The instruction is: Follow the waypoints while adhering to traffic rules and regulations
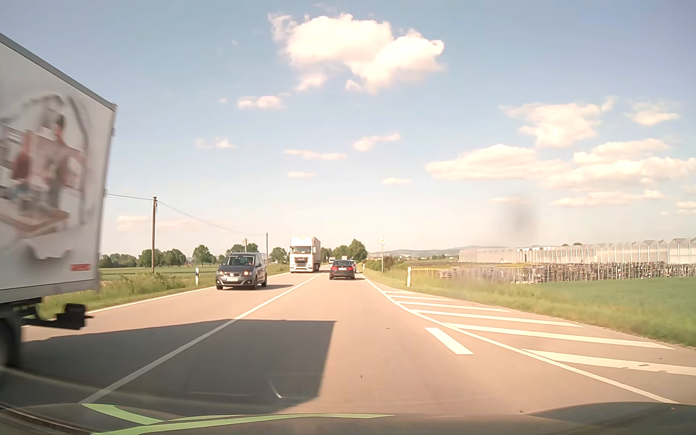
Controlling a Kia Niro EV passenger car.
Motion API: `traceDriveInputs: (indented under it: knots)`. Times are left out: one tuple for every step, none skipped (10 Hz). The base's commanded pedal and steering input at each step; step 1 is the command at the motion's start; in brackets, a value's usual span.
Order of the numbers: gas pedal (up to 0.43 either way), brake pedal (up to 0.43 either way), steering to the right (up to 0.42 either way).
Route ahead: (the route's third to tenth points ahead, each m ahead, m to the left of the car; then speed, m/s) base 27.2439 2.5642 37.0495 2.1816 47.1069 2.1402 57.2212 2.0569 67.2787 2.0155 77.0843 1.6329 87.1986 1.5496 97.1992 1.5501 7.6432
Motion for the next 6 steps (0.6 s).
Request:
traceDriveInputs:
  knots:
    - [0.098,0.000,0.000]
    - [0.098,0.000,0.000]
    - [0.098,0.000,0.000]
    - [0.098,0.000,0.000]
    - [0.098,0.000,-0.001]
    - [0.098,0.000,-0.001]
